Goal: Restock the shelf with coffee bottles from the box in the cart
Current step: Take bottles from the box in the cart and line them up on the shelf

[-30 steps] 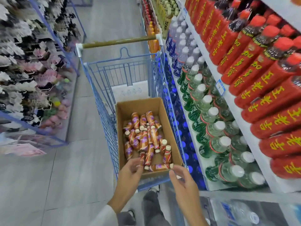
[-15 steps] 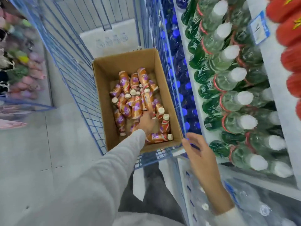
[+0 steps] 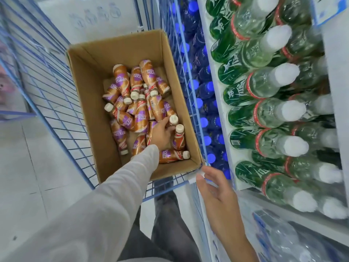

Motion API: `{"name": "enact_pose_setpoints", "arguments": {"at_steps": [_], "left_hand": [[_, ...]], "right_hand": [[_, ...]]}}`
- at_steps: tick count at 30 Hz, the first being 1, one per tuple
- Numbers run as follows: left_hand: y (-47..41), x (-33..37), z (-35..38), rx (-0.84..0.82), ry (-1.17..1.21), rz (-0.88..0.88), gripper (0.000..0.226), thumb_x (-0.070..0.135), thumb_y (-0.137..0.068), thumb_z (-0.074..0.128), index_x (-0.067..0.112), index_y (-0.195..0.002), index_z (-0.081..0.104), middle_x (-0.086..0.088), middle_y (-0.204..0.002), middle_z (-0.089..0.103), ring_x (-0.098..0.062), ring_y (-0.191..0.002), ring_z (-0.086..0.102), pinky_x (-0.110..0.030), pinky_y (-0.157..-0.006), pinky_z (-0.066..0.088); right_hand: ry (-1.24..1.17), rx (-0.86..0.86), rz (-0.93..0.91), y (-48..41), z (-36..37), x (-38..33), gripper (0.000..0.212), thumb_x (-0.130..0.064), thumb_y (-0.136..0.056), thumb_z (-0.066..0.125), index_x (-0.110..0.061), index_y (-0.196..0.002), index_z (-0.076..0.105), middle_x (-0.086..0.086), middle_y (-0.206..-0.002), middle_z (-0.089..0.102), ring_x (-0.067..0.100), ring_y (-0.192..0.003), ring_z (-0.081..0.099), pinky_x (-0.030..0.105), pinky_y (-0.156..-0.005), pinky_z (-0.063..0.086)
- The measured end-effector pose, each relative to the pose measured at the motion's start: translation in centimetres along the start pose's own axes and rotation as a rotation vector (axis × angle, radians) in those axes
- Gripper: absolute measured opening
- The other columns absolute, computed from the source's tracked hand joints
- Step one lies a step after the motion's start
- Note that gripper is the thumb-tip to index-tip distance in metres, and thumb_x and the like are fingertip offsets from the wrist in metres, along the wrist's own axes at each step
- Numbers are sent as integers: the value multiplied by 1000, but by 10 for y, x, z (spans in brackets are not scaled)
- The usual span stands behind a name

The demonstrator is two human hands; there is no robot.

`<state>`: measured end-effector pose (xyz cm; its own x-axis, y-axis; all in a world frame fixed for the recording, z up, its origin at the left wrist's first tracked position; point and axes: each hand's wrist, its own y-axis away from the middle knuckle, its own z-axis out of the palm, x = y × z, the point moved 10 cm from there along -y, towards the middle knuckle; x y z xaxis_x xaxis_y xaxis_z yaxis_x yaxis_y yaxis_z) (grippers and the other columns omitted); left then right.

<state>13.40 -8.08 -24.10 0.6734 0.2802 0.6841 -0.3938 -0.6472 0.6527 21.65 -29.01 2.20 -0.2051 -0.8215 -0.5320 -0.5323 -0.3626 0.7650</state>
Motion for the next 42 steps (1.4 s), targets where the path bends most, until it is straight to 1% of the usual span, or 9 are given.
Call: {"name": "enact_pose_setpoints", "arguments": {"at_steps": [6,10,13,17,21,26,30,35,42], "left_hand": [[30,34,-17,33,188,10,50,28,-100,58,28,-148,45,3,-146,56,-16,-133,50,-40,-116,36],[63,59,-59,105,356,41,51,29,-101,59,27,-149,43,10,-142,55,-8,-129,51,-31,-111,38],[93,68,-101,126,418,62,52,36,-100,60,30,-148,43,23,-131,56,11,-115,54,-15,-98,43],[134,55,-150,173,553,16,49,38,-97,65,31,-143,50,7,-132,64,-13,-120,63,-35,-97,55],[174,38,-172,184,792,-45,21,29,-99,61,23,-118,67,-7,-118,71,-26,-110,69,-48,-96,53],[205,20,-172,216,834,-178,35,48,-91,58,27,-118,63,-3,-106,74,-21,-94,72,-44,-86,59],[213,19,-171,202,786,-182,38,52,-88,54,31,-120,61,-3,-113,73,-25,-104,71,-44,-90,59],[213,8,-167,187,790,-213,37,53,-85,55,33,-115,62,-2,-112,73,-27,-107,70,-48,-94,58],[209,-7,-161,146,773,-244,29,52,-88,54,37,-111,64,3,-109,74,-24,-105,71,-42,-89,59]], "right_hand": [[57,-9,-47,-2,6,-16,25,-47,-94,62,-47,-119,60,-25,-124,61,3,-118,58,29,-103,45],[42,-28,-122,-3,18,-34,23,-37,-96,64,-38,-119,63,-24,-121,64,-4,-117,57,23,-103,43],[63,-60,-146,-11,35,-38,21,-35,-97,64,-36,-118,63,-20,-117,66,-3,-114,58,25,-100,46],[185,-104,-155,-42,66,-35,28,-36,-98,63,-26,-123,60,-16,-114,63,4,-109,58,28,-99,46],[334,-82,-53,-100,99,-18,45,-37,-94,63,-18,-133,52,-4,-118,63,19,-110,58,37,-98,46],[407,2,110,-183,130,10,66,-38,-87,63,-4,-138,41,18,-137,57,38,-120,57,47,-103,46],[501,76,248,-216,151,36,78,-41,-93,62,6,-147,30,23,-149,43,38,-136,45,45,-112,37],[525,244,243,-223,159,59,65,-34,-94,63,1,-140,35,22,-142,46,38,-128,51,46,-103,43],[422,222,220,-240,159,59,66,-31,-91,67,-3,-142,36,21,-141,51,40,-127,53,47,-103,43]]}}
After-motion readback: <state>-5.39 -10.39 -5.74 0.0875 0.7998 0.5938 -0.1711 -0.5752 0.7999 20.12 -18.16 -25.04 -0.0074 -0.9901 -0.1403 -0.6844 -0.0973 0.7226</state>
